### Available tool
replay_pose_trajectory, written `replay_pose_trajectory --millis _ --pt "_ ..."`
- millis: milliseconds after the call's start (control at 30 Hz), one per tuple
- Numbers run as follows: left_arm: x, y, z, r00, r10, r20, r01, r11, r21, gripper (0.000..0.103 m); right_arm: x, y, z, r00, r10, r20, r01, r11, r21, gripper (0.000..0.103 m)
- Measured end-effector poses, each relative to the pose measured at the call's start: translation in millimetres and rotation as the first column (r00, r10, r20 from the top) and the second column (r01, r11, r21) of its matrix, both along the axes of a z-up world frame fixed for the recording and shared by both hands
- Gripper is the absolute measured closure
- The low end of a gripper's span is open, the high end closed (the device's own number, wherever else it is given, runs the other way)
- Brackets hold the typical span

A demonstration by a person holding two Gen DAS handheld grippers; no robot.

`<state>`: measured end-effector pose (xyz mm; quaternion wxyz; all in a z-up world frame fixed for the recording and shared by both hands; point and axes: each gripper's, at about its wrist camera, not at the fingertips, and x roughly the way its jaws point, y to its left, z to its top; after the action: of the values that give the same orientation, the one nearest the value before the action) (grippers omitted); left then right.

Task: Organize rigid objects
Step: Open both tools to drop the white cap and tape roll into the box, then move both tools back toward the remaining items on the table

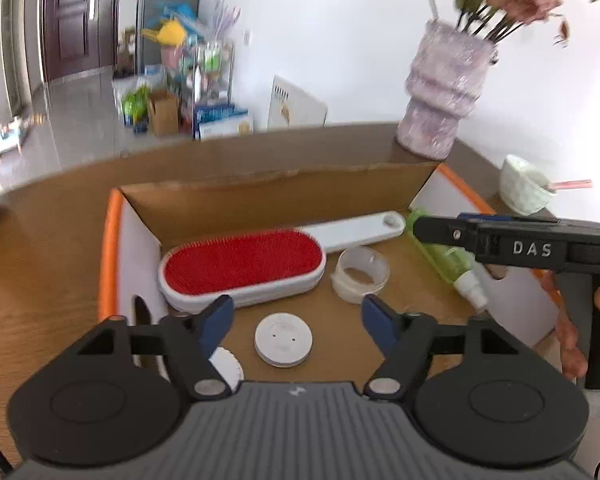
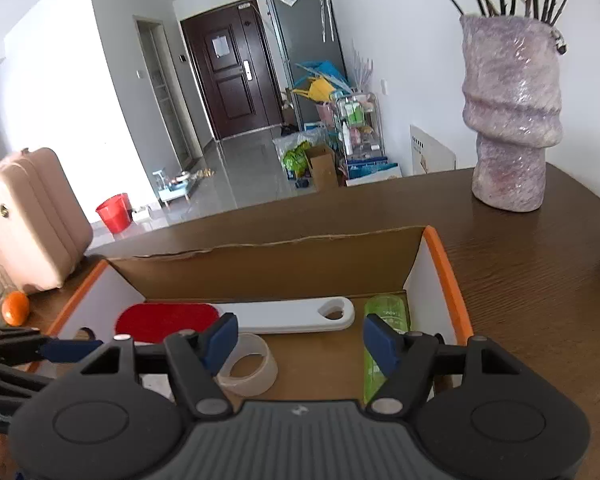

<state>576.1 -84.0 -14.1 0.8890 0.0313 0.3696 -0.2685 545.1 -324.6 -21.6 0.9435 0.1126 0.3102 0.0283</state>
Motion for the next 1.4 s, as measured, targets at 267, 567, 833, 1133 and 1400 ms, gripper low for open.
replay_pose_trajectory --millis 267,567,833,1133,1400 --pt "-81 44 46 0.960 0.125 0.250 -0.126 0.992 -0.015 0.000 -98 9 45 0.993 0.011 0.116 -0.005 0.999 -0.049 0.030" --pt "-212 83 59 0.862 0.172 0.477 -0.206 0.978 0.018 0.000 -246 42 65 0.966 0.013 0.257 0.015 0.994 -0.108 0.023" --pt "-342 117 42 0.809 0.222 0.544 -0.211 0.974 -0.084 0.000 -363 87 50 0.942 0.014 0.336 0.049 0.983 -0.179 0.017" --pt "-406 134 23 0.806 0.253 0.534 -0.252 0.965 -0.078 0.000 -435 107 26 0.939 -0.019 0.344 0.076 0.985 -0.153 0.014" --pt "-416 137 3 0.832 0.250 0.496 -0.252 0.966 -0.064 0.000 -454 105 11 0.941 -0.039 0.336 0.085 0.989 -0.122 0.016"
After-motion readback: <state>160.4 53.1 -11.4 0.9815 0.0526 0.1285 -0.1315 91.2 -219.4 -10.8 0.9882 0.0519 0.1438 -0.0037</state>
